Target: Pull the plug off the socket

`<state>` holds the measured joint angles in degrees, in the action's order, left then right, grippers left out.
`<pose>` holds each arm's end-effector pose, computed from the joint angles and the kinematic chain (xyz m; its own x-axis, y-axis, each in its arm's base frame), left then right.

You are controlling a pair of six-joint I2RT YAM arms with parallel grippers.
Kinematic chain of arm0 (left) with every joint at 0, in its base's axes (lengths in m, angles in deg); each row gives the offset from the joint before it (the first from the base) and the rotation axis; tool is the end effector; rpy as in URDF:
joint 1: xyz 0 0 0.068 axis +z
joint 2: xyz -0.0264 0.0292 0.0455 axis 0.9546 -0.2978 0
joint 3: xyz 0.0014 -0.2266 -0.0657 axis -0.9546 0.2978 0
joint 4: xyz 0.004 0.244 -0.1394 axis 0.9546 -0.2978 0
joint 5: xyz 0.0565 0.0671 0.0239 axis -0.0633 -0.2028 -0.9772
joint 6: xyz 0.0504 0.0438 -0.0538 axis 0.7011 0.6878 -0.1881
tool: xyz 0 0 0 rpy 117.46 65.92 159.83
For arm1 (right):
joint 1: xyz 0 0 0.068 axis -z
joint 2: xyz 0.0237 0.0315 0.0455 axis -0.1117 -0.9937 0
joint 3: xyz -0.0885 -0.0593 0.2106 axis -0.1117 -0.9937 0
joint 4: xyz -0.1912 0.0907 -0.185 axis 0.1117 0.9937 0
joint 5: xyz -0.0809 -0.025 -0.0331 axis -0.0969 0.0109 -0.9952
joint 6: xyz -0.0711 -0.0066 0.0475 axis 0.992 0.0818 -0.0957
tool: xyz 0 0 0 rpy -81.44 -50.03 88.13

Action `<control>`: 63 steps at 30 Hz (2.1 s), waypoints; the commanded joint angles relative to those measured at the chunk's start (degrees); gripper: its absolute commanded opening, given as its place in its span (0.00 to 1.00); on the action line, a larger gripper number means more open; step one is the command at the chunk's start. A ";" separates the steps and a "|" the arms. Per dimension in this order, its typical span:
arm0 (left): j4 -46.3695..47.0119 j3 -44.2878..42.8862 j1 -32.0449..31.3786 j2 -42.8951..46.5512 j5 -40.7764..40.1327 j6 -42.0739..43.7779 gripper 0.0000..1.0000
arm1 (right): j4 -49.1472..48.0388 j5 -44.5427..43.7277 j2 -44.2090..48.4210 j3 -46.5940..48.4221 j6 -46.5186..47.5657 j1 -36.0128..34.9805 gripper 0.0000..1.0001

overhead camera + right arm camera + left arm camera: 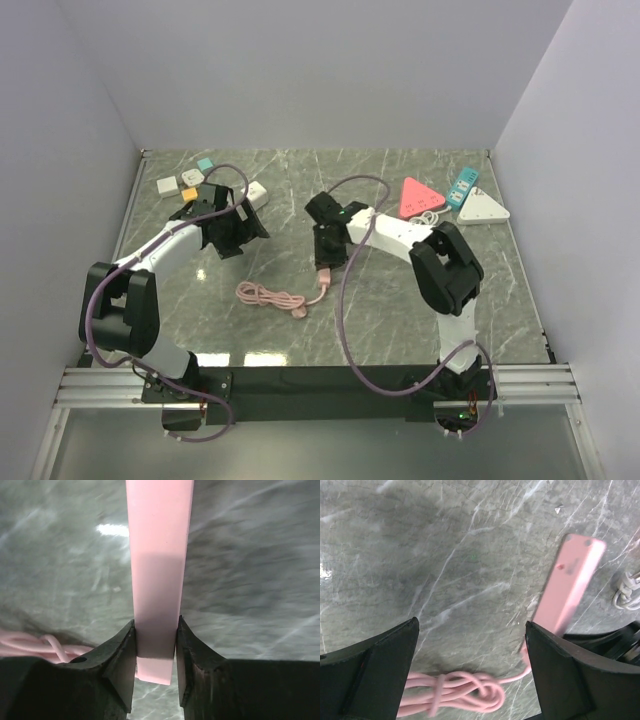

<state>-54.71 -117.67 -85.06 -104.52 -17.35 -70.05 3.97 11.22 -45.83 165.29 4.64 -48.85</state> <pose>0.3466 -0.0900 0.1368 -0.7929 -0.5083 -0.3361 -0.3029 0.8073 -0.5064 0.3134 0.2869 0.0946 -0.9587 -0.0783 -0.2736 -0.1370 0.9697 0.2025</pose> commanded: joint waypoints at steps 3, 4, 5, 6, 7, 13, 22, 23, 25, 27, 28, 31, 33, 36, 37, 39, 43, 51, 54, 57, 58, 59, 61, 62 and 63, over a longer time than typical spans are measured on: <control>0.02 -2.07 0.43 1.11 0.48 1.96 0.93 | 1.45 -7.26 0.63 -5.63 3.92 11.13 0.00; 0.02 -2.33 0.43 0.67 0.74 2.13 0.93 | 1.63 -9.26 0.55 -4.59 4.80 12.89 0.00; 0.02 -2.68 0.52 -0.38 0.83 2.22 0.93 | 3.37 -10.50 -0.41 -3.53 5.42 14.56 0.00; -0.16 -3.38 0.52 -0.91 0.83 2.40 0.92 | 4.08 -11.47 -1.12 -1.00 6.55 17.88 0.00; 0.02 -3.65 0.52 -1.52 0.92 2.40 0.93 | 4.61 -11.91 -1.82 0.33 7.35 19.31 0.00; -0.07 -6.55 0.52 -6.27 1.36 2.93 0.92 | 10.06 -11.93 -10.78 14.48 9.20 31.26 0.00; -0.77 -10.16 0.52 -10.84 1.19 3.45 0.91 | 13.23 -6.38 -17.21 30.05 10.34 39.53 0.14; -0.69 -10.42 0.52 -10.93 1.36 3.45 0.92 | 13.05 -5.51 -17.12 30.40 11.04 40.06 0.22; -0.51 -10.51 0.52 -10.85 1.71 3.54 0.91 | 11.39 -1.49 -15.81 28.40 12.18 40.41 0.33; -0.07 -10.42 0.52 -9.88 2.06 3.72 0.91 | 5.87 1.68 -10.11 21.58 13.86 40.24 0.59; 0.19 -10.25 0.52 -9.27 2.59 3.81 0.91 | 3.58 2.83 -7.48 18.66 13.95 40.24 0.69; -0.15 -10.07 0.52 -5.41 2.77 4.16 0.92 | -3.11 6.44 7.08 9.16 13.86 40.06 0.95; -0.42 -10.16 0.43 -3.39 3.82 4.86 0.95 | -6.18 8.11 13.26 3.37 13.77 39.54 0.95; -0.33 -9.37 0.34 2.06 4.70 5.39 0.99 | -7.78 10.13 24.60 -2.70 13.25 39.01 0.96; -0.25 -9.11 0.34 3.55 4.88 5.48 0.99 | -7.69 10.84 29.50 -3.95 12.98 39.09 0.96; -0.25 -8.58 0.34 7.68 5.23 5.74 0.99 | -6.73 12.68 34.36 -7.10 13.16 38.92 0.97; 0.63 -7.44 0.34 16.46 5.32 6.35 0.99 | -7.95 14.96 51.20 -15.98 13.60 39.01 0.98; 0.46 -3.48 0.34 29.31 1.37 8.46 1.00 | -7.34 13.84 76.99 -28.99 10.96 39.01 0.98; 1.16 -1.99 0.34 34.23 0.66 9.17 1.00 | -4.71 9.62 86.91 -31.29 9.73 39.01 0.99; 2.04 -0.84 0.34 38.28 -0.48 9.61 0.99 | -0.14 5.05 90.62 -31.03 8.85 38.92 0.99; 1.87 -0.67 0.43 39.33 -1.79 9.35 1.00 | 2.83 4.09 91.77 -30.51 7.81 39.01 0.99; 1.43 -0.75 0.34 39.60 -2.41 9.08 1.00 | 4.16 3.55 91.86 -29.02 7.71 39.01 0.99; -0.06 -0.84 0.34 40.04 -4.34 8.73 0.99 | 6.71 2.85 91.69 -27.96 8.58 39.01 0.99; -0.33 -0.49 0.43 40.22 -6.53 8.55 0.99 | 6.99 0.32 91.69 -28.13 8.50 38.75 0.99; -0.16 -0.05 0.34 40.39 -7.07 8.64 0.99 | 6.64 -0.31 91.78 -28.65 8.15 38.48 0.99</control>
